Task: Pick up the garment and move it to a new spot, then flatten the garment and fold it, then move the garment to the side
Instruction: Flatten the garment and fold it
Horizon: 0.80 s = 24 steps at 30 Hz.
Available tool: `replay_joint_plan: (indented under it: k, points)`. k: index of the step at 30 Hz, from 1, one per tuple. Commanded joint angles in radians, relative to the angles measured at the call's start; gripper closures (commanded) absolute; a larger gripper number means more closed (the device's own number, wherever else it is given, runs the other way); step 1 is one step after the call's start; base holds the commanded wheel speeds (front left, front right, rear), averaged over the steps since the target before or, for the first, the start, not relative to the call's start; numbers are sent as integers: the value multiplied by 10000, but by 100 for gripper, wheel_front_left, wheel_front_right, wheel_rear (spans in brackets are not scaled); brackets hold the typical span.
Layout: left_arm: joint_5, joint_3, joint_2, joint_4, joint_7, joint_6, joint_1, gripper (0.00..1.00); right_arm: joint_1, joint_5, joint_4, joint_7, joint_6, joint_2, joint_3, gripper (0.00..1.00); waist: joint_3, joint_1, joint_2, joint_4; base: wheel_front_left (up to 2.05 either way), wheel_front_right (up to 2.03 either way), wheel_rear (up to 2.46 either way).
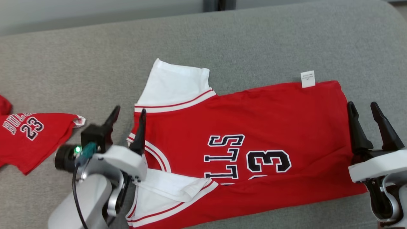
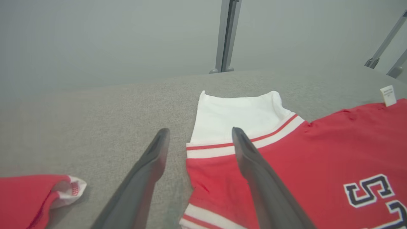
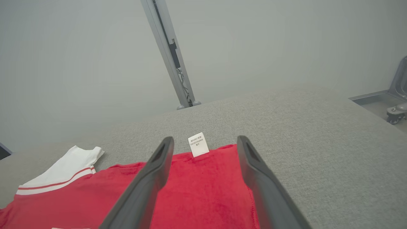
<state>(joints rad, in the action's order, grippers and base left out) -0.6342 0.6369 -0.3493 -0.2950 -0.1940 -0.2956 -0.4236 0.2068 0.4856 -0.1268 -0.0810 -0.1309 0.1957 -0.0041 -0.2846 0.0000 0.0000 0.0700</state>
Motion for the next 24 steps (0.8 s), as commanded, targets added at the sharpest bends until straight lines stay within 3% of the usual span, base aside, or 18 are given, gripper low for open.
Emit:
replay_joint_plan:
  k: [1, 9, 24]
  points:
    - [194, 71, -109, -217, 151, 102, -519, 0, 204, -114, 48, -153, 4, 27, 78, 0, -456, 0, 0, 289, 0, 0, 0]
    - [954, 596, -251, -2024, 1596, 611, -3286, 0, 804, -318, 294, -484, 4, -173, 591, 0, -1350, 0, 0, 933, 0, 0, 0]
    - [1522, 1390, -17, -4924, 2744, 1838, -5880, 0, 944, -349, 87, -798, 4, -581, 1197, 0, -1974, 0, 0, 1371, 0, 0, 0]
